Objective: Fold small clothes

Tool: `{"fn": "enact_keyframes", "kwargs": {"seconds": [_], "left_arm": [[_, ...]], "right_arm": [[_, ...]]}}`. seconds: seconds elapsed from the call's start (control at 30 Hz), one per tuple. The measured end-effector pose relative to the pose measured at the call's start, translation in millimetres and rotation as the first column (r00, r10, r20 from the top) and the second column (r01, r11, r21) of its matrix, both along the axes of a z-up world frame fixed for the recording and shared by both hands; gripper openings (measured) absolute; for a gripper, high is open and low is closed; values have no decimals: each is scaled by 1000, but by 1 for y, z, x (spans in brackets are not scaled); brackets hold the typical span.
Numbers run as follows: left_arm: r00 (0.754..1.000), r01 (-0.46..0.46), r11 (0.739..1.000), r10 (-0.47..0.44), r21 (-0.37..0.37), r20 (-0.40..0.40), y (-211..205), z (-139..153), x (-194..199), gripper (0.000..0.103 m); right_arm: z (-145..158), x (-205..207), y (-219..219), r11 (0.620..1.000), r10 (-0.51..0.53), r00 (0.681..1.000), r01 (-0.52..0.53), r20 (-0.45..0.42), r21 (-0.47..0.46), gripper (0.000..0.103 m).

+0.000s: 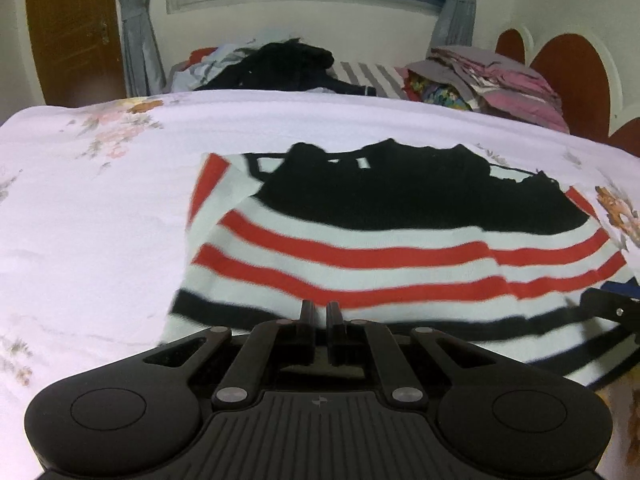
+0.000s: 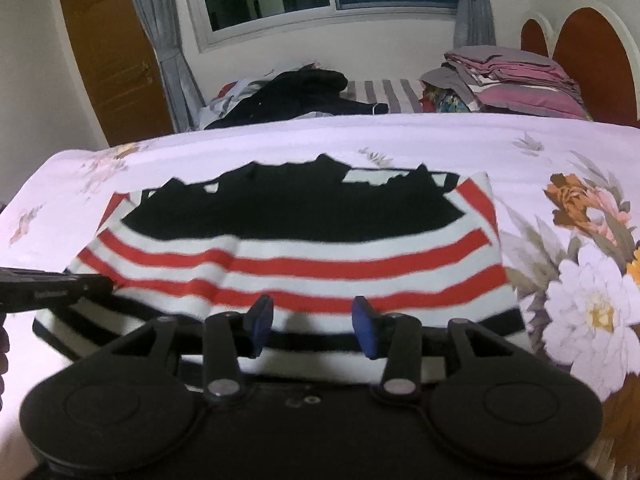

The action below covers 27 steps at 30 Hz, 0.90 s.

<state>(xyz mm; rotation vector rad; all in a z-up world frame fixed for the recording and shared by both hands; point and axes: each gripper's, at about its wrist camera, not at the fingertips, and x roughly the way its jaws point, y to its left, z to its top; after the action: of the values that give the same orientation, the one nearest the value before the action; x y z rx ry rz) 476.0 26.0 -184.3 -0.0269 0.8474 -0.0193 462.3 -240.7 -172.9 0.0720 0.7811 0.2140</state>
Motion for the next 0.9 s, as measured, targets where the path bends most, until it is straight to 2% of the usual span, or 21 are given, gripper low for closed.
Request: {"fn": "enact_keyframes", "kwargs": {"seconds": [0.13, 0.27, 0.4, 0.53, 0.8, 0.83, 0.9], "left_arm": [[1000, -7, 1000, 7, -7, -2, 17, -10, -8, 5], [999, -34, 998, 33, -53, -14, 29, -18, -4, 5], [999, -36, 998, 35, -58, -30, 28, -15, -3, 5], [997, -50, 996, 46, -77, -55, 29, -8, -7, 5], [992, -79, 988, 64, -131, -113, 38, -2, -22, 6], [990, -80, 987, 63, -138, -123, 39, -2, -24, 9], [989, -80, 985, 59, -154, -135, 42, -3, -28, 43]], "right_arm": [[-10, -6, 7, 999, -6, 1000, 5, -16, -53, 44], [-23, -6, -4, 991, -55, 998, 51, -25, -124, 43], [-19, -5, -8, 990, -82, 996, 76, -44, -121, 44], [-9, -12, -2, 993, -86, 996, 84, -24, -79, 48], [4, -16, 29, 999, -34, 999, 33, -11, -41, 50], [6, -15, 33, 999, -27, 1000, 26, -10, -34, 51], [9, -15, 41, 1000, -17, 1000, 16, -8, -21, 52]]}}
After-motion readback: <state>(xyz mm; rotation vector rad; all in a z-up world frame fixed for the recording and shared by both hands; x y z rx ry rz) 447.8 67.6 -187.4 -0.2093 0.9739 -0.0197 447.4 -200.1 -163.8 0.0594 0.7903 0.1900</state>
